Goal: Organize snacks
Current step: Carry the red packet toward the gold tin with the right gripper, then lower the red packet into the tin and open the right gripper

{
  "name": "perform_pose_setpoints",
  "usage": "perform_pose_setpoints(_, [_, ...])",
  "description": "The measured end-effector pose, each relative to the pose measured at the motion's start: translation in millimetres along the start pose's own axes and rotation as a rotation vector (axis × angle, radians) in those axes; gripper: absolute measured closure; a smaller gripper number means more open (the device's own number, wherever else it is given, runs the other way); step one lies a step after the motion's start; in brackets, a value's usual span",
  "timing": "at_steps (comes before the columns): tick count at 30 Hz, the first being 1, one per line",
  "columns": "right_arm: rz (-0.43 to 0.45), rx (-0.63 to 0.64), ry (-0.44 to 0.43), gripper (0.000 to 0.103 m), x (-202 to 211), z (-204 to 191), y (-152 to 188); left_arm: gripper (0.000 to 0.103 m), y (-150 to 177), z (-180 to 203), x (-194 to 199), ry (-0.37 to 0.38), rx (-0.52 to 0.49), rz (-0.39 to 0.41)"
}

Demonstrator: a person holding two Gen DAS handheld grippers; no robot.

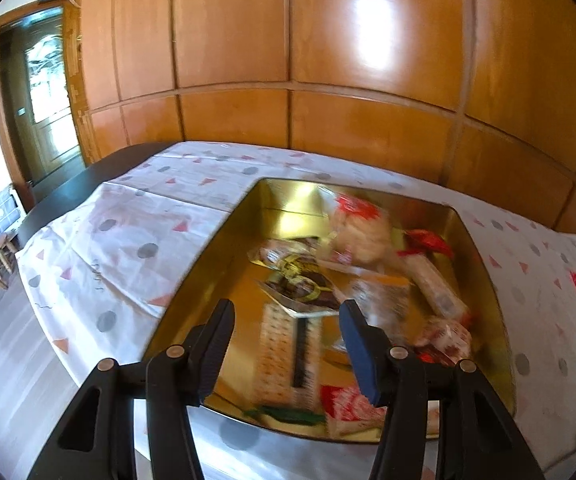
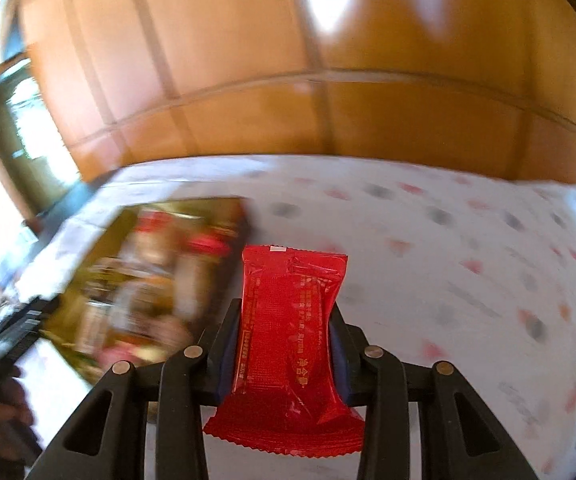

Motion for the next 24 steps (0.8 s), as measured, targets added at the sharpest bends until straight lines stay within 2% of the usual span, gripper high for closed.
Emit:
perform_pose_setpoints(2, [-0.014, 0.036, -0.062, 0.064, -11, -35, -9, 0.048, -3, -9, -1, -0.015, 0.019, 0.005])
perform_pose_setpoints(6, [-0.082, 0.100, -0.067, 0.064, -49, -85, -14, 0.048, -4, -20, -4, -0.025, 0.047, 0.000])
perform_pose_setpoints(10, [-0.171, 0.127, -0.054, 0.060, -98, -108, -14, 0.048, -3, -20, -7, -0.014, 0.052, -0.011])
perform_pose_setpoints(13, [-0.246, 0.137, -0.051, 0.060, -123, -108, -8, 0.048, -2, -18, -7, -0.008, 0.052, -0.011])
perform_pose_setpoints(20, [-0.219, 0.197, -0.120, 0.063, -102, -107, 7, 0.048, -1, -20, -14, -0.003, 0.067, -0.031])
perform_pose_setpoints(24, [-0.213, 0.280, -0.083, 0.069, -108, -121, 22, 0.048, 0, -20, -16, -0.001, 0.070, -0.035])
Point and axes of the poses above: each gripper's, at about its wrist camera, not at the fingertips, and x roughly against the way its jaws point, z to its right, y to its underside, the point moved 1 cm from there along -x, roughly the way its jaws point, and after that the axes turned 4 degrees about -x, right-handed, at the moved point
